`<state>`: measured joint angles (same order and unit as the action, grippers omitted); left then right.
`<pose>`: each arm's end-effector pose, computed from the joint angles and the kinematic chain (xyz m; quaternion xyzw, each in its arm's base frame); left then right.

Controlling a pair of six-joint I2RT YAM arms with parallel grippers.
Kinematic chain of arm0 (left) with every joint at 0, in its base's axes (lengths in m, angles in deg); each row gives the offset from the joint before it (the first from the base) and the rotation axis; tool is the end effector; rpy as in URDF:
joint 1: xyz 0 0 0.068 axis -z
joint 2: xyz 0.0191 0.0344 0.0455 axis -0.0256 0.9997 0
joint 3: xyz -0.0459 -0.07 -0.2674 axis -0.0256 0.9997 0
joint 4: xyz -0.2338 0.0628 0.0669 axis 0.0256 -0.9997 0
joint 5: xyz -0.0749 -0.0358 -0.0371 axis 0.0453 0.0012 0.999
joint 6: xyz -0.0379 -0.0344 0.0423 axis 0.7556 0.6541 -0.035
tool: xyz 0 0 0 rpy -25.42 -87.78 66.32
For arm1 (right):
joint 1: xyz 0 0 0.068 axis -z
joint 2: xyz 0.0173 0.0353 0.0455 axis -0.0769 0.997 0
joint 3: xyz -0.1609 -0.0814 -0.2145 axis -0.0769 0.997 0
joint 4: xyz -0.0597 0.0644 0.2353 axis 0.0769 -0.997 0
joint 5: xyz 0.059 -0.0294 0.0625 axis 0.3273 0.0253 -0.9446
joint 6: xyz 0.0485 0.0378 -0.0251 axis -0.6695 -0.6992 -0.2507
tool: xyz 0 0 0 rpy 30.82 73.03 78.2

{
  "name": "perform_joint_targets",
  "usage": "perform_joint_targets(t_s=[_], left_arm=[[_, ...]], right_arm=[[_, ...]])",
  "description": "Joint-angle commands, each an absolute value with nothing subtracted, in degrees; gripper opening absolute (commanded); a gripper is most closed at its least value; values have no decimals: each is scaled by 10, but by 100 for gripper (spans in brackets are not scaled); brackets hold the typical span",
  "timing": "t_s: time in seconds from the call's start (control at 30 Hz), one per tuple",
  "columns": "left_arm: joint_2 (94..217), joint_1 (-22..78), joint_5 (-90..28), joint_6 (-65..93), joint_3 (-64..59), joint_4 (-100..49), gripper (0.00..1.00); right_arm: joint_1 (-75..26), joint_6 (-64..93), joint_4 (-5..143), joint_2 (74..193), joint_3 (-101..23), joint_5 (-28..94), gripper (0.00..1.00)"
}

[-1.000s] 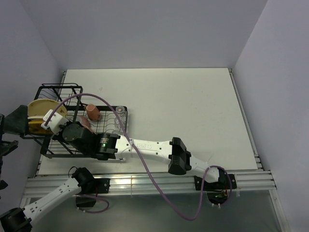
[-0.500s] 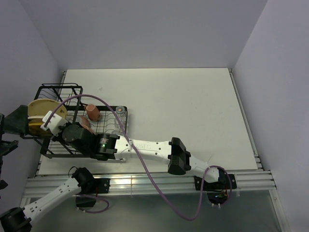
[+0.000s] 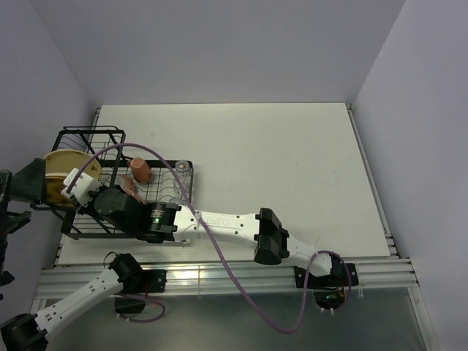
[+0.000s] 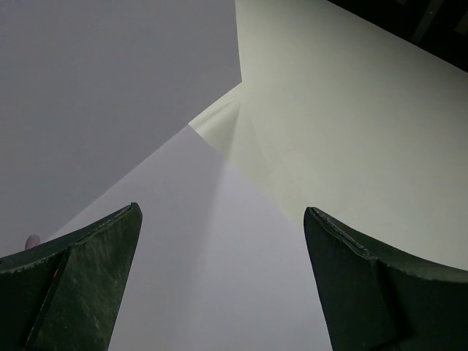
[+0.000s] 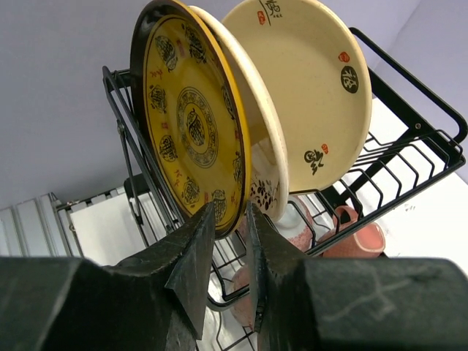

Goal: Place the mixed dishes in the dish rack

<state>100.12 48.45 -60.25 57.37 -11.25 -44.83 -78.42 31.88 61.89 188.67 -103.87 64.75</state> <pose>-0.0433 0.0738 0.5259 -0.1923 0.3744 -0.6566 0.6259 0.0925 0.5608 0.3681 -0.4183 0.5957 0.2699 0.6304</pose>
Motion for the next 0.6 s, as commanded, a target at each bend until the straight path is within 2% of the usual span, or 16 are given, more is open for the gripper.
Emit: perform_joint_targets(t_s=[0.0,0.3,0.5,0.57], left_arm=[[994,487,-602,573,-106,-435,99],[991,487,-604,572,-92,-432,99],[987,488,-601,576,-78,-424,99],[984,488,-601,578,-75,-425,99]], right_arm=[[-786,320,643,1888,-1038,646,31],[-798,329,636,1847,-1020,644,35],[-808,341,645,1813,-987,653,45],[-814,351,669,1789,-946,657,52]])
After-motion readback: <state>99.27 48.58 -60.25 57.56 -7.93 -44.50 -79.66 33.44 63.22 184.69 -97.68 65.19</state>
